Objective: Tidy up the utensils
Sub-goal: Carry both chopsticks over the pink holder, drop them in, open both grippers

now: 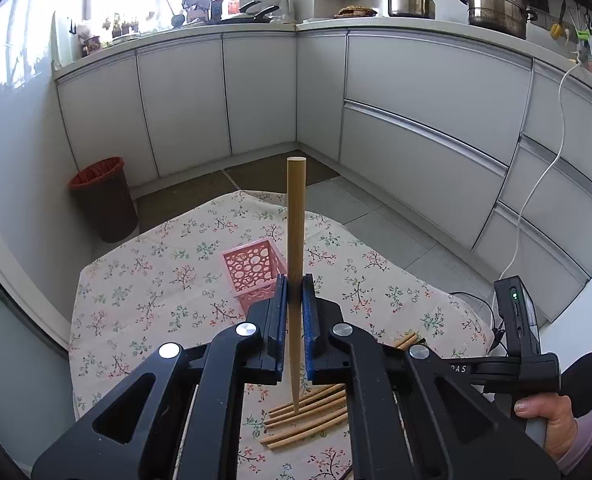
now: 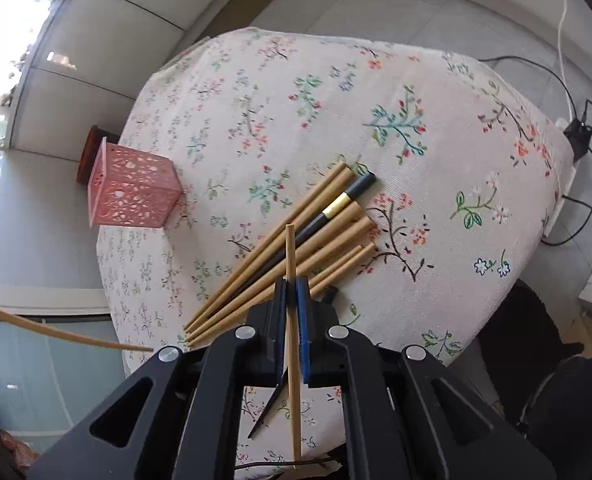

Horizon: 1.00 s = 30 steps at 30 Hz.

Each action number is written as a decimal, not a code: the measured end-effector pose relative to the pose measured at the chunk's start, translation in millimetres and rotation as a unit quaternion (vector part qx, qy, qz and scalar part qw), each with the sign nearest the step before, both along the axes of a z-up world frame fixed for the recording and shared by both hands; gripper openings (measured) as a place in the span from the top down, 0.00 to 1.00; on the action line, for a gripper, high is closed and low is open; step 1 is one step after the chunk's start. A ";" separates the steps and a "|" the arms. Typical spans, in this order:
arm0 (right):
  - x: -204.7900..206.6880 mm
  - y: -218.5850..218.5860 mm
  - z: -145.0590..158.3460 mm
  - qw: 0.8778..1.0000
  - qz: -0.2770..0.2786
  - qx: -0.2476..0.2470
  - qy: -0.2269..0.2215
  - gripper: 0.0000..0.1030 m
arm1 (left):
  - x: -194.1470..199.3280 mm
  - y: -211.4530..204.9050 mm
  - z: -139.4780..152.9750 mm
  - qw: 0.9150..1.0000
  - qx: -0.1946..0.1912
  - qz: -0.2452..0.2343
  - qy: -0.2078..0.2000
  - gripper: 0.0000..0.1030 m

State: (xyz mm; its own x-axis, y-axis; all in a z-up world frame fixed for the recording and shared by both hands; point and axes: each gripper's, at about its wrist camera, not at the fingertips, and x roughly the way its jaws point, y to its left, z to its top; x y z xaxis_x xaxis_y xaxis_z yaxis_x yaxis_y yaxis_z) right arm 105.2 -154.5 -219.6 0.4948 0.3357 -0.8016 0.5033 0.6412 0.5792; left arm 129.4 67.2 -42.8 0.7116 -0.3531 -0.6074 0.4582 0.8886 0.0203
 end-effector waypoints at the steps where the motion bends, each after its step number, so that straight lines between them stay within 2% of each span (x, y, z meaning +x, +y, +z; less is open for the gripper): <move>1: -1.2 0.3 9.5 1.000 0.006 -0.006 -0.016 0.95 | -2.3 0.9 2.8 1.000 -0.004 0.000 -0.003 0.94; 4: -3.7 3.0 38.8 0.997 0.023 -0.031 -0.064 0.95 | -8.3 2.8 9.8 1.000 -0.015 0.002 -0.009 0.94; 9: -17.0 5.7 88.8 0.985 0.049 -0.088 -0.143 0.95 | -16.1 3.6 20.2 1.000 -0.024 0.010 -0.017 0.94; 16: -33.2 -2.9 146.2 0.968 0.064 -0.120 -0.212 0.95 | -16.1 3.8 32.6 0.998 -0.042 0.032 -0.018 0.94; 24: -14.2 -17.9 220.8 0.952 0.051 -0.140 -0.269 0.95 | 5.8 0.0 56.2 0.995 -0.073 0.065 -0.031 0.94; 30: 27.9 -9.1 263.9 0.933 0.048 -0.160 -0.320 0.94 | 38.7 3.0 74.8 0.987 -0.098 0.111 -0.057 0.94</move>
